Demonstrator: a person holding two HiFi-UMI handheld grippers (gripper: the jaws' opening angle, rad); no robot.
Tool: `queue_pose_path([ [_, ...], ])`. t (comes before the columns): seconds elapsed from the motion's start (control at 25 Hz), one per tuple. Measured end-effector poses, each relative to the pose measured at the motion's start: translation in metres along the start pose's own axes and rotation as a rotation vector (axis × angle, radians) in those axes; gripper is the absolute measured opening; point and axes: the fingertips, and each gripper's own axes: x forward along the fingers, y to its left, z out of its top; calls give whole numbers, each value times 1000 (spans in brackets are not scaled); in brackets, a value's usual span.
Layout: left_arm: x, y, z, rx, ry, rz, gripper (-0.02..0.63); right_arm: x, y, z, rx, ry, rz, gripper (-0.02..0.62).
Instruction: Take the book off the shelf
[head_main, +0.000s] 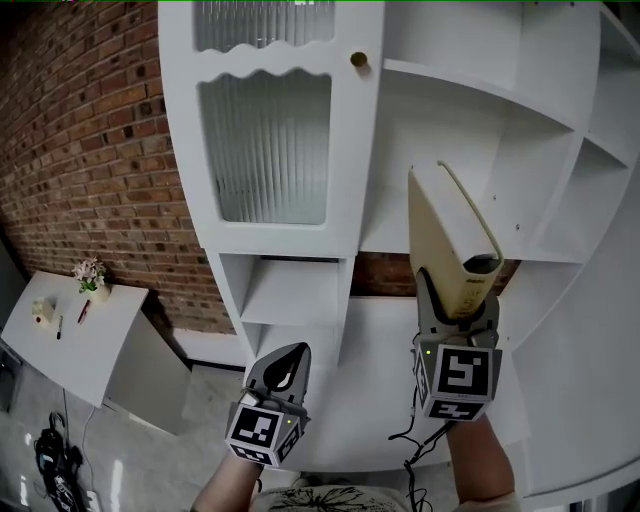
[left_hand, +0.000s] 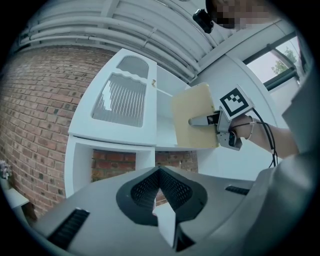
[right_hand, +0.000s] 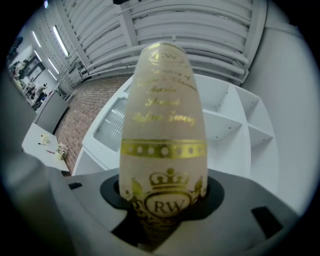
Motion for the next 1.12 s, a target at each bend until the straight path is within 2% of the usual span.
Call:
queue_pose_path([
  [0.2, -11, -14, 6, -1, -17, -10, 14, -40, 11, -22, 7, 21, 9, 230],
  [0.48, -22, -24, 4, 2, -21, -8, 14, -75, 40, -90, 56, 110, 66, 230],
  [0.88, -22, -27, -13, -7, 16, 7, 14, -90, 66, -161, 129, 186, 115, 230],
  [1.12, -21, -28, -27, -15, 34, 11, 14, -88, 72, -175, 181, 210, 154, 230],
])
